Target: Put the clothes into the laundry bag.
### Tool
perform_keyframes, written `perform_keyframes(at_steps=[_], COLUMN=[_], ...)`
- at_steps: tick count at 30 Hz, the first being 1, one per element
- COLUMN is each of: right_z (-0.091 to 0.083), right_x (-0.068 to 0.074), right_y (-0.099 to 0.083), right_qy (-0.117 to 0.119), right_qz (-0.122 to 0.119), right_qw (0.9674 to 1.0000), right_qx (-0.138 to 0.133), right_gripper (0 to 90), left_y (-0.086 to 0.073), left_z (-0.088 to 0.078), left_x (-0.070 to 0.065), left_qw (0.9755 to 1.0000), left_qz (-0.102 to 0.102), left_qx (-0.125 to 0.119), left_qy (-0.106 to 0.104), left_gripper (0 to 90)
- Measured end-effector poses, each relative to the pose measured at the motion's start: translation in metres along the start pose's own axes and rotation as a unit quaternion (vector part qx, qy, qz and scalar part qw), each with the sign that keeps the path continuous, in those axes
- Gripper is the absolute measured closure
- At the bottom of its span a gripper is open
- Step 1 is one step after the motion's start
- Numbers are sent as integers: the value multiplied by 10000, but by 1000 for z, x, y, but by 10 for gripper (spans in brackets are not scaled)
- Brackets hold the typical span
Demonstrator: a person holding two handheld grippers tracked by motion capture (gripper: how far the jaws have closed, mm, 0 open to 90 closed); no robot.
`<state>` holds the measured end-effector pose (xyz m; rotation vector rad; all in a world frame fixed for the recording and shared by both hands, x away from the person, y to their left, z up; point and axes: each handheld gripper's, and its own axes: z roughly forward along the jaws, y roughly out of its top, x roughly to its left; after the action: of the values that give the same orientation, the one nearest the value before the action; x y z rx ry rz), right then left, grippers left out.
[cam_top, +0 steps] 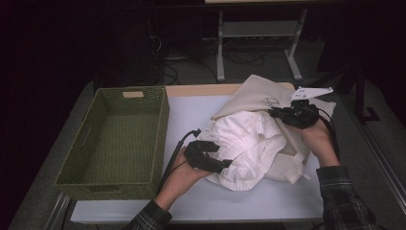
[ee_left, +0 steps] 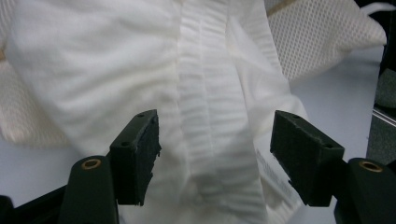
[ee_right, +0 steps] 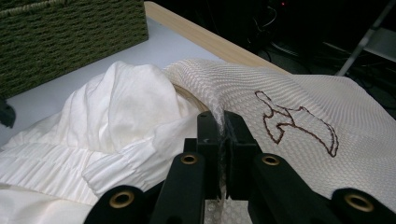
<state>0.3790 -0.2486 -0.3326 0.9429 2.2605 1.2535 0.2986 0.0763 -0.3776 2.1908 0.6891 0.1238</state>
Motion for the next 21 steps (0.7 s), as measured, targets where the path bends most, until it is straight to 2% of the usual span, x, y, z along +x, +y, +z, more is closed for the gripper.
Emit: perform_keyframes(at_steps=[7, 12, 17, 19, 21], right_z=[2, 5, 7, 7, 8], right_x=[1, 1, 1, 2, 1], right_y=[-1, -1, -1, -1, -2], right_qy=[-7, 3, -1, 6, 19], right_qz=[-13, -26, -46, -45, -57], right_qw=[10000, 10000, 9999, 9999, 9999], right_qx=[42, 87, 89, 112, 120], right_gripper=[862, 862, 862, 862, 862], left_y=[-25, -31, -36, -35, -34], left_z=[-1, 9, 17, 19, 21], left_x=[-4, 0, 2, 3, 4], left_qw=[9999, 9997, 9995, 9996, 9996], left_qz=[-17, -77, -34, -23, -22], left_qx=[119, 195, 292, 268, 249], left_qy=[-65, -109, -117, -120, -141], left_gripper=[295, 296, 299, 337, 414])
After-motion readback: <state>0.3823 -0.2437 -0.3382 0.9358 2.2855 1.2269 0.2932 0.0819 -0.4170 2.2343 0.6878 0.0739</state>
